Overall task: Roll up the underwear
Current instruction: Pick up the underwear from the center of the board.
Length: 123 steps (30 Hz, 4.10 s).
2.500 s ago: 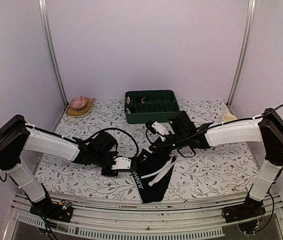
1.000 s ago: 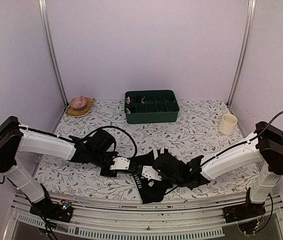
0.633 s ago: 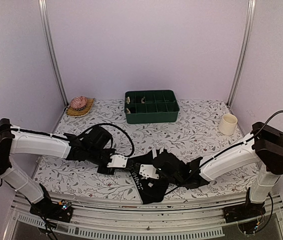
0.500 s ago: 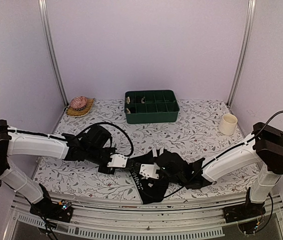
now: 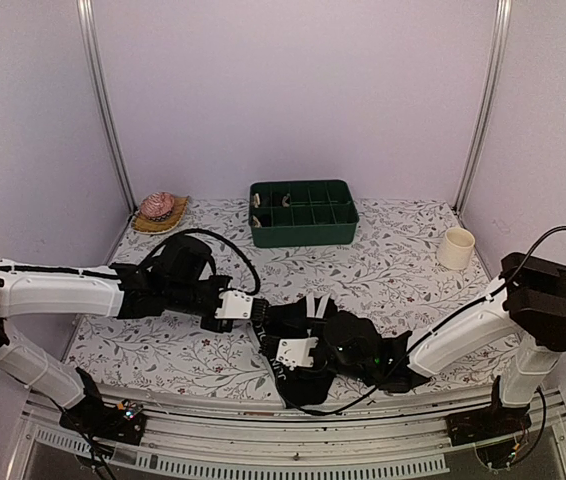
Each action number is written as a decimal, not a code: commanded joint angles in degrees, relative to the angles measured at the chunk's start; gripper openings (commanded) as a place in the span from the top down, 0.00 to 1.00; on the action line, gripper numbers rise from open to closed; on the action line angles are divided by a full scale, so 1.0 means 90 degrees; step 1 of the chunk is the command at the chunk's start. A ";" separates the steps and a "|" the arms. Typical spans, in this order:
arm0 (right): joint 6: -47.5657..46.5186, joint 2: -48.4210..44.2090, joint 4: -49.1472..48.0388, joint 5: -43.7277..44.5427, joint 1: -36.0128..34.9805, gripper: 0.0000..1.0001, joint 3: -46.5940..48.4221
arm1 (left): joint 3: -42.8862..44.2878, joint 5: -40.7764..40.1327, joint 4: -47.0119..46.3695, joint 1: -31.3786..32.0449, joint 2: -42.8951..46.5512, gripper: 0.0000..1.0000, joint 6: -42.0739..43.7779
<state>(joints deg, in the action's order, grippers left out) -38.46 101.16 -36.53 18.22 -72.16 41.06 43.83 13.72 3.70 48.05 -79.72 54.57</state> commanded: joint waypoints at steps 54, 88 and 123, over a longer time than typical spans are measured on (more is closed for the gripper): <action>0.0498 -0.0782 0.1486 0.1995 0.0340 0.88 0.0686 | 0.0405 -0.0854 -0.0243 -0.0105 0.0534 1.00 0.0169; 0.2291 0.1158 0.0827 0.0269 0.0409 0.44 0.1132 | -0.0134 -0.0811 -0.0500 -0.0112 0.0450 1.00 0.0187; 0.2553 0.1462 0.0894 0.0448 0.0693 0.98 0.1362 | -0.0182 -0.0813 -0.0509 -0.0129 0.0440 1.00 0.0191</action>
<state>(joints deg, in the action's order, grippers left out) -15.62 115.31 -27.92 18.00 -66.30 53.30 43.11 5.96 0.67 47.83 -76.25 55.96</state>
